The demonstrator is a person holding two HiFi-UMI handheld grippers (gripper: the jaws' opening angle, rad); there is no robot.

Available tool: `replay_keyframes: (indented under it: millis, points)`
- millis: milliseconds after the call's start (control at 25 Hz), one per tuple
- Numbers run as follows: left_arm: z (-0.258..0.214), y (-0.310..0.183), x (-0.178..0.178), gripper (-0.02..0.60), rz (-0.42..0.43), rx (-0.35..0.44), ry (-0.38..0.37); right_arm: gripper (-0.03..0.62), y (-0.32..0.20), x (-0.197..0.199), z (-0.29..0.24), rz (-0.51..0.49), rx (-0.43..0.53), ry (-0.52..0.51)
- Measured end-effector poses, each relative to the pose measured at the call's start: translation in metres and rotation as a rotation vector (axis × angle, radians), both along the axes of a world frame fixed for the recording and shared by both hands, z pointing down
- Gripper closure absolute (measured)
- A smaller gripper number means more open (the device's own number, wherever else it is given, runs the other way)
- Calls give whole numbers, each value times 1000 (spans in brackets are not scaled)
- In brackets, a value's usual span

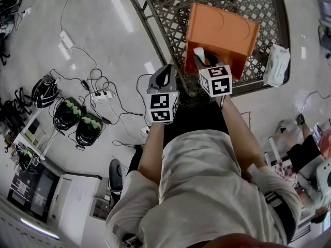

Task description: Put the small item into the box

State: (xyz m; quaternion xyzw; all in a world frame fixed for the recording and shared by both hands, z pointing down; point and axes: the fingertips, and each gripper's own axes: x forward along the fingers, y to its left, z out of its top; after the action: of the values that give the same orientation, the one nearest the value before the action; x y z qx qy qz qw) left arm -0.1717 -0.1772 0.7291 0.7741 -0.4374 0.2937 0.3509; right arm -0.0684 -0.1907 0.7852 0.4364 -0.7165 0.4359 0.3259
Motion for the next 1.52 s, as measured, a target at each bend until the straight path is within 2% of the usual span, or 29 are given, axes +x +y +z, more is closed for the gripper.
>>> replay_keyframes:
  millis: [680, 1000, 1240, 1520]
  points:
    - [1, 8, -13, 571, -12, -9, -4, 459, -1, -4, 7, 0, -28, 27]
    - [-6, 9, -19, 571, -27, 1, -1, 410, -3, -6, 4, -7, -31, 29]
    - [-34, 5, -21, 571, -20, 45, 28, 409, 0, -2, -28, 5, 21, 35]
    - [-74, 3, -8, 571, 59, 114, 85, 410, 12, 4, -86, 63, 115, 38]
